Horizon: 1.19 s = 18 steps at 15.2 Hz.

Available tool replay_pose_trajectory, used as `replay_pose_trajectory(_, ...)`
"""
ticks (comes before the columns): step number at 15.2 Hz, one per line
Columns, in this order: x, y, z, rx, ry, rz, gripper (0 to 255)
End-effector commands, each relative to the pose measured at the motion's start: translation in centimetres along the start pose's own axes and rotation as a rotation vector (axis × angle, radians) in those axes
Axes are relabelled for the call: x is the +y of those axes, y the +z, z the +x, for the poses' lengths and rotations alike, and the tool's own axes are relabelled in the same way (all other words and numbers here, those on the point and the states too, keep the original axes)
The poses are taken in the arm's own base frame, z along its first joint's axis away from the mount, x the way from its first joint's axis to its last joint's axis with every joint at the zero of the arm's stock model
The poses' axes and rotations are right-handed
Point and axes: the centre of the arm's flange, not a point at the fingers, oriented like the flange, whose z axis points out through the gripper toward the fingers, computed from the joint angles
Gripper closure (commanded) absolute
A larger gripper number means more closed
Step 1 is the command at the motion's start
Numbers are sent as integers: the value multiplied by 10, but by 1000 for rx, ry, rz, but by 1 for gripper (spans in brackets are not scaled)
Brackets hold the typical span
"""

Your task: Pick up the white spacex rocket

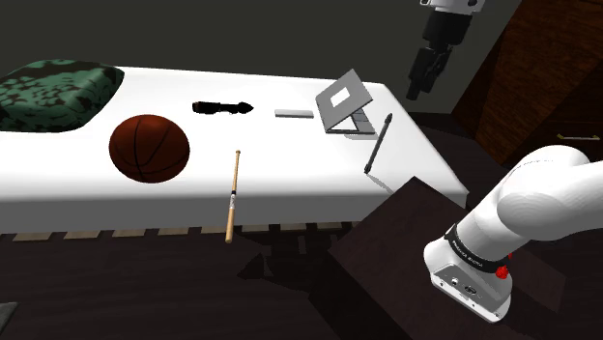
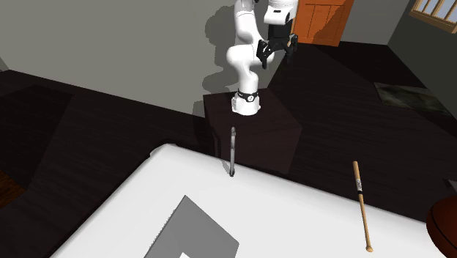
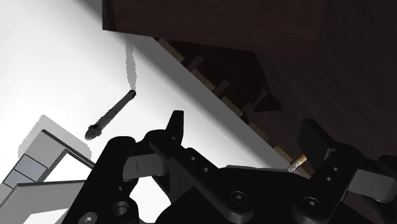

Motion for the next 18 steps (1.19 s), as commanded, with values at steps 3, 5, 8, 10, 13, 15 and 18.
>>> replay_pose_trajectory(3, 19, 13, 11, -6, -6, -9, 0)
replay_pose_trajectory(5, 38, 26, 23, -12, -13, -19, 0)
replay_pose_trajectory(8, 67, 45, 40, -21, -22, -33, 0)
replay_pose_trajectory(10, 86, 57, 51, -27, -29, -42, 0)
replay_pose_trajectory(13, 115, 76, 68, -36, -38, -56, 0)
replay_pose_trajectory(15, 135, 88, 80, -43, -44, -65, 0)
replay_pose_trajectory(18, 164, 106, 97, -52, -54, -79, 0)
